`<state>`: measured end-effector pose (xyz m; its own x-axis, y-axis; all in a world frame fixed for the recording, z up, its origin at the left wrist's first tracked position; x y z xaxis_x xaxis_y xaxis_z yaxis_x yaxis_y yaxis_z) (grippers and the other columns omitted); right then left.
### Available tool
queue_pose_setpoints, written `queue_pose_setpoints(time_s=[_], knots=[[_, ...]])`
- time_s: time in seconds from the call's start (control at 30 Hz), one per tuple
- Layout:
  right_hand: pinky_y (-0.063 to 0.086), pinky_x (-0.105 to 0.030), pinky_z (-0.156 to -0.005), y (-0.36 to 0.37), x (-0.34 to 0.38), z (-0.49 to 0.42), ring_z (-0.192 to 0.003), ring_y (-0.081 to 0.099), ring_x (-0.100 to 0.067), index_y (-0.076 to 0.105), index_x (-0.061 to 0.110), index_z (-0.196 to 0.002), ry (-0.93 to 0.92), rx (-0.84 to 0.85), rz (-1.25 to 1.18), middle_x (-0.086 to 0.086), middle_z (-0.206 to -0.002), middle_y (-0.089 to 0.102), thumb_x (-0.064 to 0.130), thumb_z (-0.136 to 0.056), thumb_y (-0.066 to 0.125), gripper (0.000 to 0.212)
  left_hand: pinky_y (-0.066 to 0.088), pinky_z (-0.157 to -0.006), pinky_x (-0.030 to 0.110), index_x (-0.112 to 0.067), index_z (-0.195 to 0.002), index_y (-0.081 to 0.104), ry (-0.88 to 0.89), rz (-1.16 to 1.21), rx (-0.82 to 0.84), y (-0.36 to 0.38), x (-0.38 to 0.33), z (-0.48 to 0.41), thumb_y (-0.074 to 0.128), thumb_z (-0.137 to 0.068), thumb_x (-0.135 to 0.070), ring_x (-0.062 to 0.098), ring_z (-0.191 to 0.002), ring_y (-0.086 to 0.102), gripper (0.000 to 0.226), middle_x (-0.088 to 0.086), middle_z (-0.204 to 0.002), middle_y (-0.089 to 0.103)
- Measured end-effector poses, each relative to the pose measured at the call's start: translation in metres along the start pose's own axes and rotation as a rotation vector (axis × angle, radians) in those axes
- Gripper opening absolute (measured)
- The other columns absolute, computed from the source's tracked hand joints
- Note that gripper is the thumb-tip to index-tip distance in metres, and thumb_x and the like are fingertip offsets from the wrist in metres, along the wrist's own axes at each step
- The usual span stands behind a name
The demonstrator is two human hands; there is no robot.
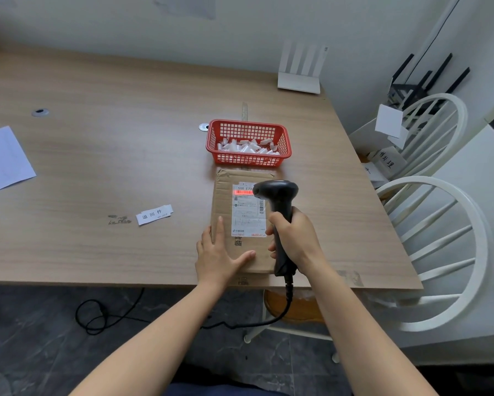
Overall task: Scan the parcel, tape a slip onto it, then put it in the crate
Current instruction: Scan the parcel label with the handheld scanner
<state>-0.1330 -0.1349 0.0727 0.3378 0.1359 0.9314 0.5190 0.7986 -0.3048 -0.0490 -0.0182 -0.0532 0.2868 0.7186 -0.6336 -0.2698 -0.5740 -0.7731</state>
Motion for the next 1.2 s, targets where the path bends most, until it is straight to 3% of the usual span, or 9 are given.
queue_pose_setpoints(time_s=[1.2], knots=[[0.047, -0.028, -0.047, 0.001, 0.0054, 0.0011, -0.049, 0.056, -0.02, 0.053, 0.003, -0.09, -0.013, -0.012, 0.023, -0.006, -0.071, 0.057, 0.022, -0.086, 0.05, 0.02, 0.044, -0.095, 0.049, -0.032, -0.142, -0.001, 0.001, 0.008, -0.019, 0.0032, 0.0041, 0.0003, 0.057, -0.061, -0.072, 0.031, -0.131, 0.028, 0.107, 0.01, -0.148, 0.022]])
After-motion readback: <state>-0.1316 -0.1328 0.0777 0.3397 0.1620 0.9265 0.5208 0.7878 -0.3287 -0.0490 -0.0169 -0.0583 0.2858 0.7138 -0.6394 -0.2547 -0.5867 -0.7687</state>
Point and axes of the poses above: each hand's wrist, its own z-axis away from the middle knuckle, its own y-axis out of the palm, x = y × z, the point moved 4 cm from there along -z, towards the middle knuckle
